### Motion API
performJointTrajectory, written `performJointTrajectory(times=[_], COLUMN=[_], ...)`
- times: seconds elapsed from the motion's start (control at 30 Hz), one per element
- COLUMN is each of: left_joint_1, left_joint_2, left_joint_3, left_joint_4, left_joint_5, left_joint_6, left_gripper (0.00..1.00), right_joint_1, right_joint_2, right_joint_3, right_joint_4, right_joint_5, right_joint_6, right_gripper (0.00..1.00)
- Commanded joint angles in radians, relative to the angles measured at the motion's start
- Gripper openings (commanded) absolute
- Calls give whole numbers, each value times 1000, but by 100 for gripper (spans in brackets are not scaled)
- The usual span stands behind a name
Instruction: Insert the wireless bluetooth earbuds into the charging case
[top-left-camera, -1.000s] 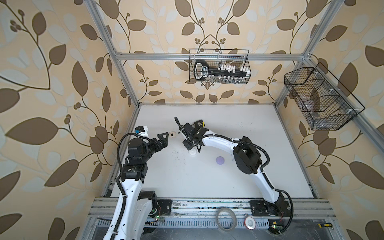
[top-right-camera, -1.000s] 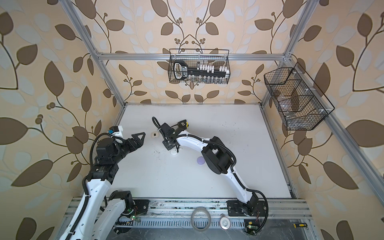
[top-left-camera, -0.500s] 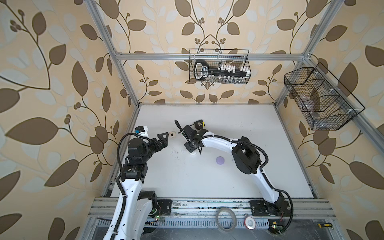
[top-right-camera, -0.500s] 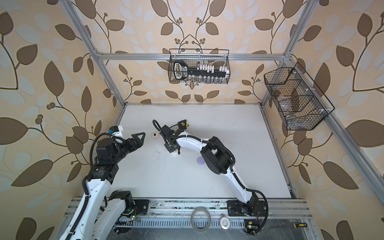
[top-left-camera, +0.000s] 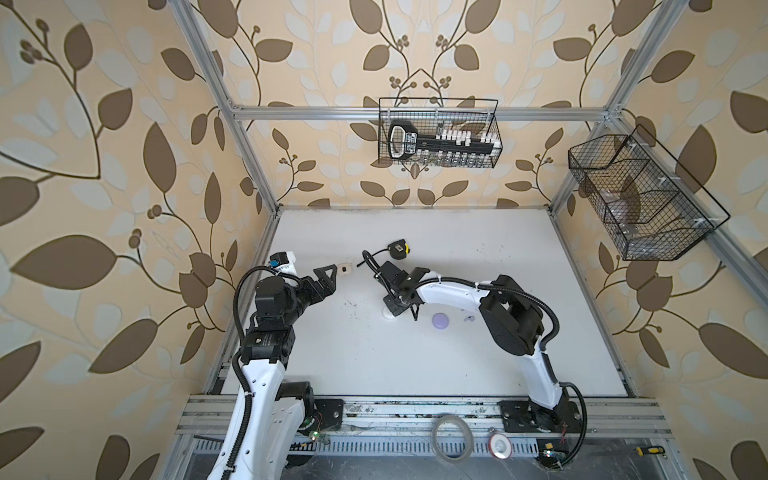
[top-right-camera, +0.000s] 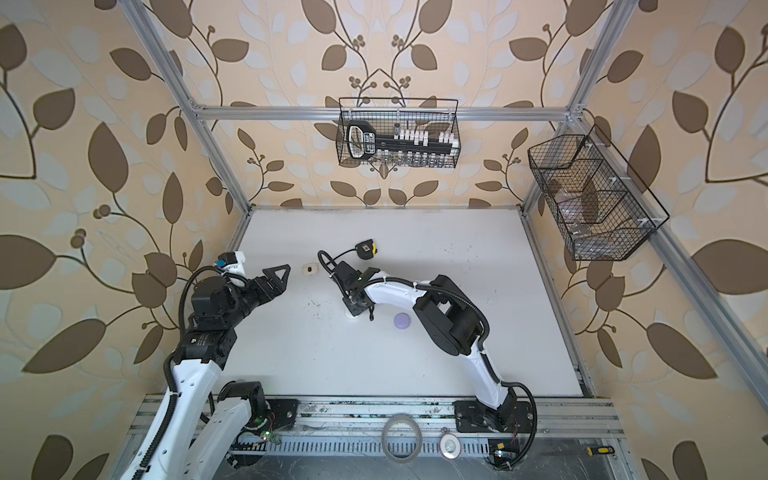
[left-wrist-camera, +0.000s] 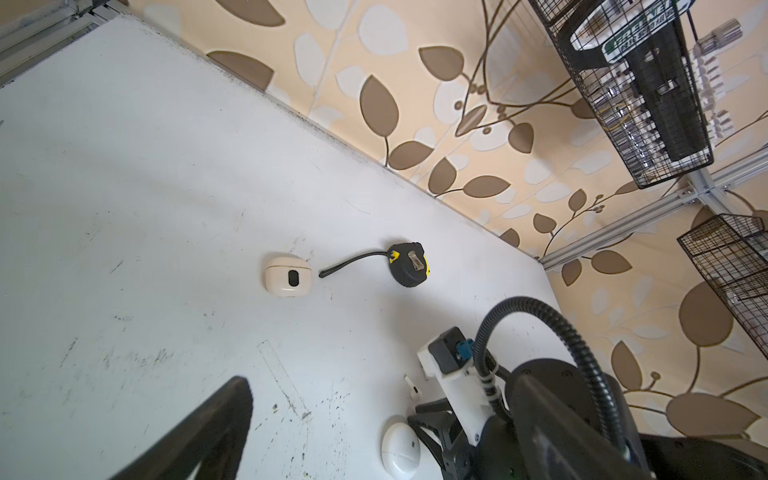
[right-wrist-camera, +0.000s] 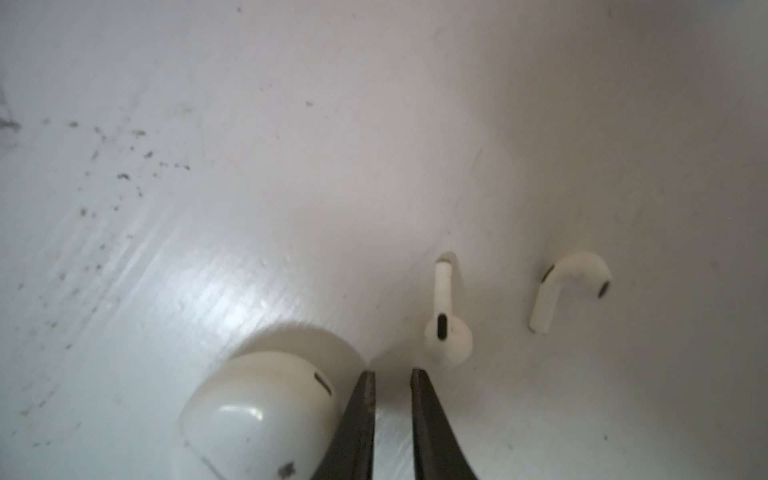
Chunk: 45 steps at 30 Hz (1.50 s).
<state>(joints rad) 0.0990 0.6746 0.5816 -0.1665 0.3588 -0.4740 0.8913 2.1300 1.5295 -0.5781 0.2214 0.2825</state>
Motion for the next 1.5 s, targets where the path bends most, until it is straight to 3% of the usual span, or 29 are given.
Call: performJointTrajectory(times=[0.0,0.23,1.0,1.47], left_joint_1=[4,4,4,3], left_joint_2=[-16,-20,-27,-33], left_joint_3=[16,15,18,15], left_joint_4=[0,-2,-8,-11], left_joint_5=[-2,-1,-4,-3], left_joint_6=[24,22,25,26], left_gripper=[99,99,99,99], right_joint_1=[26,71,113,83], right_joint_2=[-43,-88,-31,153], right_joint_3=[-91,-157,-85,150], right_joint_4=[6,59,185,298], right_joint_5=[-8,-16,-71,-145], right_joint_6=[56,73,175,236], right_gripper=[18,19,23,27])
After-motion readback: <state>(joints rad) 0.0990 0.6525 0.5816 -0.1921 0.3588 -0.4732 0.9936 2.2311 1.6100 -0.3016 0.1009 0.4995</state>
